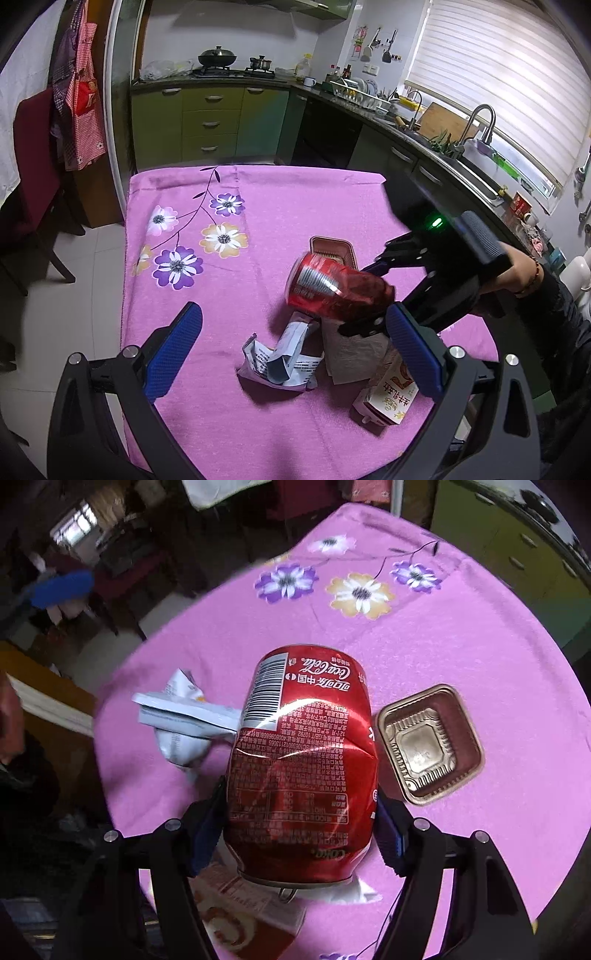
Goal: Collect trash
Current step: 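Carry the red can with the right tool over the bin and release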
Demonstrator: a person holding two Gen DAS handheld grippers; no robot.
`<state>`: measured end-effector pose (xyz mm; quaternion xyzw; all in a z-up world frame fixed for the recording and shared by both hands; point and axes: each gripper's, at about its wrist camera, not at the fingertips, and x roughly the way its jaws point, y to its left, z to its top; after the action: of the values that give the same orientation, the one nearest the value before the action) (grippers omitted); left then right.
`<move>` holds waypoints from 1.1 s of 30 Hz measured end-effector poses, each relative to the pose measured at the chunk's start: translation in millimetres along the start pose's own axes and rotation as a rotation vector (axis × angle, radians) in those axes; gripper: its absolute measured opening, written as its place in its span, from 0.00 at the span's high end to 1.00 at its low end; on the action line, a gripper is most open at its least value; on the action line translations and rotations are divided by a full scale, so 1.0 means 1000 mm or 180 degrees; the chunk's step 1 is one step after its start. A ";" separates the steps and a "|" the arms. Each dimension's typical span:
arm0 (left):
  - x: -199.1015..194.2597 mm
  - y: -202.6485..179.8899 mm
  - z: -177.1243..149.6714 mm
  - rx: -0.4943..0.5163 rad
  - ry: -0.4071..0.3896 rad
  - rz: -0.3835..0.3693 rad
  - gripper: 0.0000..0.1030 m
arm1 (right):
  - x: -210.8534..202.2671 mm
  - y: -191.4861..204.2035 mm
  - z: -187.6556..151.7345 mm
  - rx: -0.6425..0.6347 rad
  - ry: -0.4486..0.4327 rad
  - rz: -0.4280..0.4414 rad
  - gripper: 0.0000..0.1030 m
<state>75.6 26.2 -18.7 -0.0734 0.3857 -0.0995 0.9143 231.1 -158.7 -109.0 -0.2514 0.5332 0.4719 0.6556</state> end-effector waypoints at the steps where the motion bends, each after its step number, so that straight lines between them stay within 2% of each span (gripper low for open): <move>1: 0.000 -0.001 0.000 0.0013 0.0001 -0.0002 0.08 | -0.007 -0.001 -0.002 0.0044 -0.0051 0.0038 0.32; 6: 0.000 -0.014 0.001 0.0135 0.0016 -0.0064 0.08 | -0.037 -0.006 -0.019 0.0206 -0.0256 0.0095 0.32; 10: 0.000 -0.027 0.001 0.0276 0.0029 -0.0231 0.08 | -0.076 -0.029 -0.054 0.0510 -0.0451 -0.0079 0.32; 13: 0.005 -0.038 -0.001 0.0386 0.0065 -0.0389 0.08 | -0.110 -0.073 -0.104 0.1000 -0.0554 -0.0428 0.32; 16: 0.013 -0.050 0.001 0.0459 0.0114 -0.0497 0.08 | -0.135 -0.132 -0.169 0.1683 -0.0500 -0.0787 0.32; 18: 0.019 -0.057 0.002 0.0491 0.0134 -0.0520 0.08 | -0.141 -0.167 -0.208 0.2071 -0.0405 -0.1034 0.32; 22: 0.029 -0.072 0.004 0.0562 0.0204 -0.0574 0.08 | -0.135 -0.225 -0.280 0.2768 -0.0254 -0.1290 0.32; 26: 0.034 -0.087 0.003 0.0684 0.0282 -0.0540 0.08 | -0.117 -0.272 -0.318 0.3304 -0.0186 -0.1159 0.32; 31: 0.036 -0.100 0.000 0.0792 0.0320 -0.0546 0.08 | -0.100 -0.308 -0.328 0.3617 -0.0039 -0.0996 0.31; 33: 0.038 -0.103 -0.002 0.0830 0.0349 -0.0565 0.08 | -0.097 -0.310 -0.324 0.3650 -0.0059 -0.0926 0.29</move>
<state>87.9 -82.7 -24.8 0.0177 0.4108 -0.2330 0.8813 357.8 -595.2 -171.1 0.0767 0.6575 0.0158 0.7494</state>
